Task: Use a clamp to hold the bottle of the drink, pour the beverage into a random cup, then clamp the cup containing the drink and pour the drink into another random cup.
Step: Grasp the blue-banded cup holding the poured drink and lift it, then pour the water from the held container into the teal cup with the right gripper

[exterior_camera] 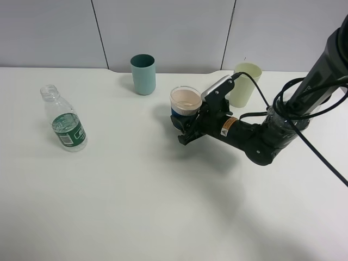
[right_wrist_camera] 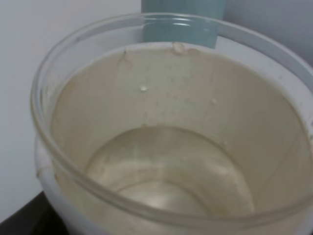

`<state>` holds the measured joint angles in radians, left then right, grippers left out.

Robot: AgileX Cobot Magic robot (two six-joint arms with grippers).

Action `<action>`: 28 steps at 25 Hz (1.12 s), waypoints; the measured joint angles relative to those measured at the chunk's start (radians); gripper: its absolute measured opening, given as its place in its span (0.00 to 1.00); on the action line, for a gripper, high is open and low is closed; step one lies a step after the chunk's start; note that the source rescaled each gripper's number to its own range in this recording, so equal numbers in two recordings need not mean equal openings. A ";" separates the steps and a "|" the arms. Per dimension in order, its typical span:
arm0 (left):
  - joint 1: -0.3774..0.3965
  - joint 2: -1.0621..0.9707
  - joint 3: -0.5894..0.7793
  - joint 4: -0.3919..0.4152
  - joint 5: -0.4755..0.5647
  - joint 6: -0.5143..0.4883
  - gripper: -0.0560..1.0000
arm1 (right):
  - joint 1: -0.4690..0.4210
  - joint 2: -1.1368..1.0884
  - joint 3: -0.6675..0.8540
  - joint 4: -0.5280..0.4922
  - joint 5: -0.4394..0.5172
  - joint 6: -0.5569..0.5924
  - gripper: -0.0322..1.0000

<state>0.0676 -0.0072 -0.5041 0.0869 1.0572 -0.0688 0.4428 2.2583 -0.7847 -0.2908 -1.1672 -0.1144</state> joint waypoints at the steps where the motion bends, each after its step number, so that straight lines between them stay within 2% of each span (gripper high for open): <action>1: 0.000 0.000 0.000 0.000 0.000 0.000 1.00 | 0.000 0.000 0.000 0.000 0.000 0.002 0.06; 4: 0.000 0.000 0.000 0.000 0.000 0.000 1.00 | 0.000 -0.004 0.000 0.000 0.005 0.007 0.06; 11: 0.000 0.000 0.000 0.000 0.000 0.000 1.00 | 0.000 -0.106 0.002 -0.002 0.124 0.100 0.06; 16: 0.000 0.000 0.000 0.000 0.000 0.000 1.00 | 0.000 -0.205 0.003 0.009 0.202 0.125 0.06; 22: 0.000 0.000 0.000 0.000 0.000 0.000 1.00 | 0.000 -0.319 -0.003 0.020 0.356 0.127 0.06; 28: 0.000 0.000 0.000 0.000 0.000 0.000 1.00 | 0.000 -0.386 -0.147 -0.007 0.620 0.140 0.06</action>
<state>0.0676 -0.0072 -0.5041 0.0869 1.0572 -0.0688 0.4428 1.8721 -0.9320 -0.2982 -0.5477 0.0259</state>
